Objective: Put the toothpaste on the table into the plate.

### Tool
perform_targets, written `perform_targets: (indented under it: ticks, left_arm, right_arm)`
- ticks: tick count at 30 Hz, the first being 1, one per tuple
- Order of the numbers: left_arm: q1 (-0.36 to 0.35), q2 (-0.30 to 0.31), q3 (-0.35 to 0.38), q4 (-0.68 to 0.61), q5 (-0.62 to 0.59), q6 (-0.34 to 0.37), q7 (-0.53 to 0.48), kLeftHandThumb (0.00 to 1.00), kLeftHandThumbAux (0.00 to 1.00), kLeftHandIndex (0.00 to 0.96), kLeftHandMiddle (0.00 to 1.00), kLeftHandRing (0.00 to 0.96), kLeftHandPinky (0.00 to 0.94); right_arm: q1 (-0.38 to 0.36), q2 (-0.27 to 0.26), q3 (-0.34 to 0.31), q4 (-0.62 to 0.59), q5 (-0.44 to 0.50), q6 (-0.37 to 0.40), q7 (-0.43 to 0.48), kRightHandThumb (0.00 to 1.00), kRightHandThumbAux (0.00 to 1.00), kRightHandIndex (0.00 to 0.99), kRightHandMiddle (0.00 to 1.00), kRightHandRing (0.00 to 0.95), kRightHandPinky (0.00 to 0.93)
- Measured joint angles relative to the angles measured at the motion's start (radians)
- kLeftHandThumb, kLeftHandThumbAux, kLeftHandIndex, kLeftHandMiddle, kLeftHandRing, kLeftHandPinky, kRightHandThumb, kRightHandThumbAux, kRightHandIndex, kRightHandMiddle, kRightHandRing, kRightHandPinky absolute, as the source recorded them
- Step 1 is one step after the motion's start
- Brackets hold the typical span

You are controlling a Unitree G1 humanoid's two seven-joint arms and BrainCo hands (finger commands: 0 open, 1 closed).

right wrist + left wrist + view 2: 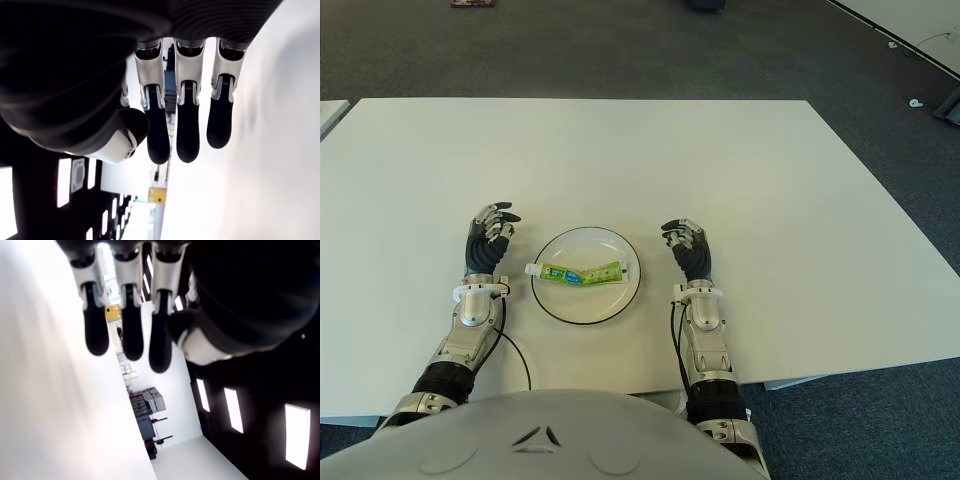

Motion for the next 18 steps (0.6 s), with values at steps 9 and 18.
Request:
perform_targets:
  ticks: [9, 18]
  left_arm:
    - [0.028, 0.016, 0.009, -0.033, -0.004, 0.026, -0.014, 0.706, 0.720, 0.428, 0.534, 0.537, 0.521]
    - [0.034, 0.034, 0.016, -0.035, 0.004, 0.047, -0.016, 0.706, 0.720, 0.428, 0.547, 0.548, 0.523]
  right_arm:
    - [-0.006, 0.017, 0.013, 0.016, -0.001, 0.000, -0.004, 0.708, 0.728, 0.423, 0.449, 0.442, 0.458]
    - [-0.024, 0.028, 0.025, 0.033, -0.003, 0.000, -0.018, 0.708, 0.728, 0.423, 0.443, 0.440, 0.455]
